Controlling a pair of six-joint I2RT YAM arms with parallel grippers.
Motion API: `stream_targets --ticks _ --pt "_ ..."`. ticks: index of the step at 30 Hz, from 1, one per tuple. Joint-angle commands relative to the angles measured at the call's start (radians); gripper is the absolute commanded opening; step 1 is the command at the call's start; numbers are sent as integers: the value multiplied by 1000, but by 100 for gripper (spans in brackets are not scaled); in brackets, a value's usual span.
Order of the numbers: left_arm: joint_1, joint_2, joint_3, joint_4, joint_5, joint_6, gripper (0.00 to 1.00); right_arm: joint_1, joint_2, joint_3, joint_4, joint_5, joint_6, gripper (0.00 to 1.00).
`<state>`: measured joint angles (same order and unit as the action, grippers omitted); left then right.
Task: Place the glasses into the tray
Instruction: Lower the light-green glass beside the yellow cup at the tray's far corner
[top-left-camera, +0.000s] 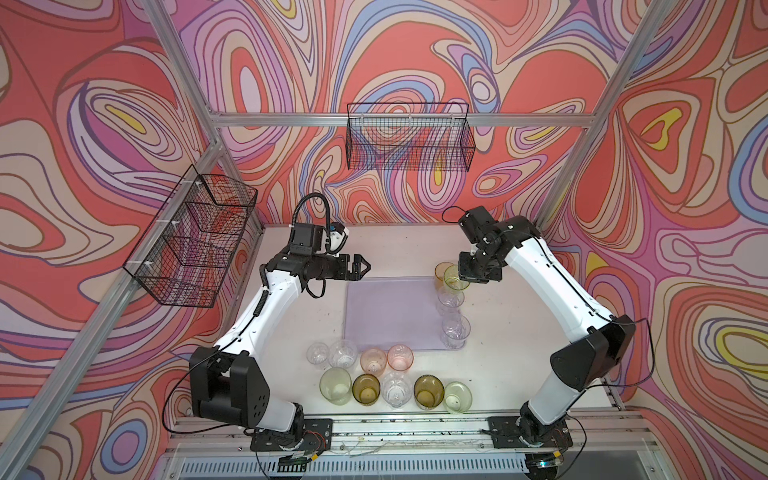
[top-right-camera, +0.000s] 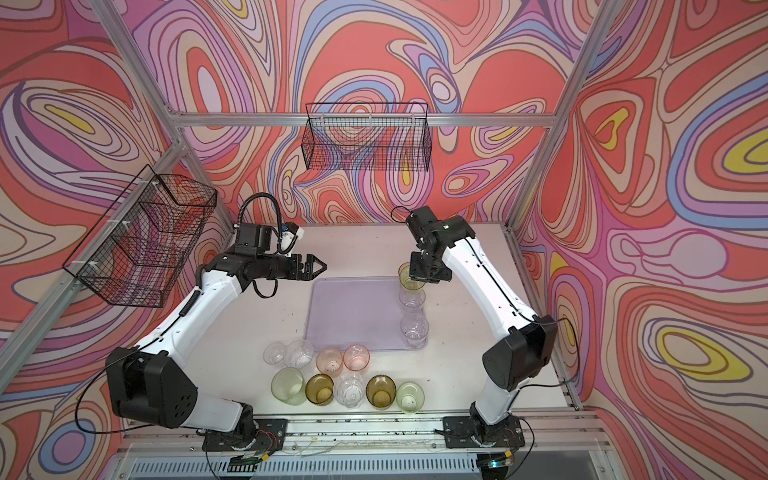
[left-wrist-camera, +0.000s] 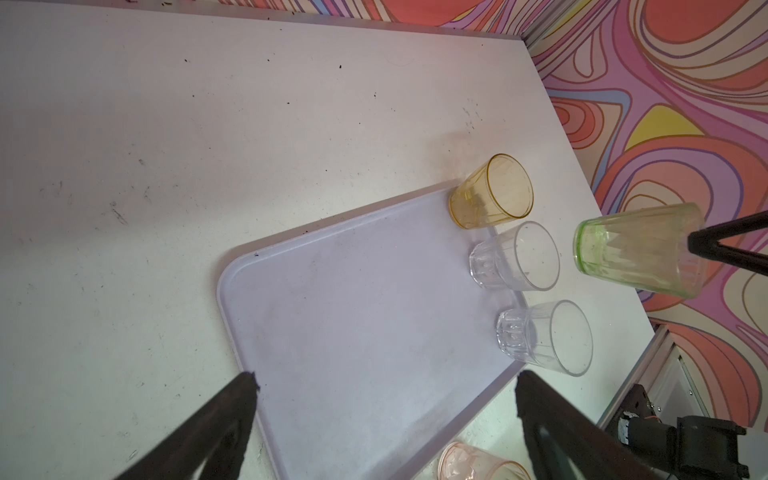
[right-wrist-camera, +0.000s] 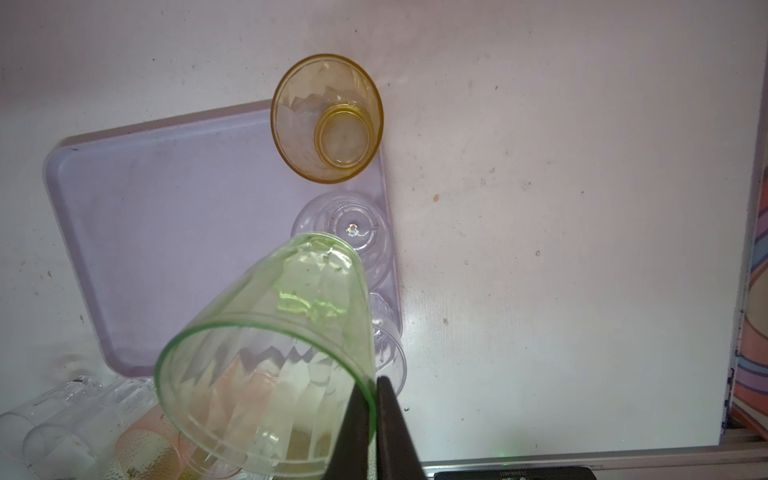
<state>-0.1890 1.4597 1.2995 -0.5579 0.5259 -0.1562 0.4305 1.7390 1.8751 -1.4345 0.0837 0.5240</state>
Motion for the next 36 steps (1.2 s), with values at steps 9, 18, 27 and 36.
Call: stream_targets --ticks 9,18,27,36 --pt "1 -35 -9 -33 -18 29 100 -4 161 180 13 -23 -73 0" --pt "1 -37 -16 -39 -30 35 100 -4 289 324 5 -68 -99 0" --pt "0 -36 -12 -45 -32 36 100 -4 358 392 11 -86 -111 0" --pt "0 -44 -17 -35 -19 29 100 -4 437 492 30 -144 -111 0"
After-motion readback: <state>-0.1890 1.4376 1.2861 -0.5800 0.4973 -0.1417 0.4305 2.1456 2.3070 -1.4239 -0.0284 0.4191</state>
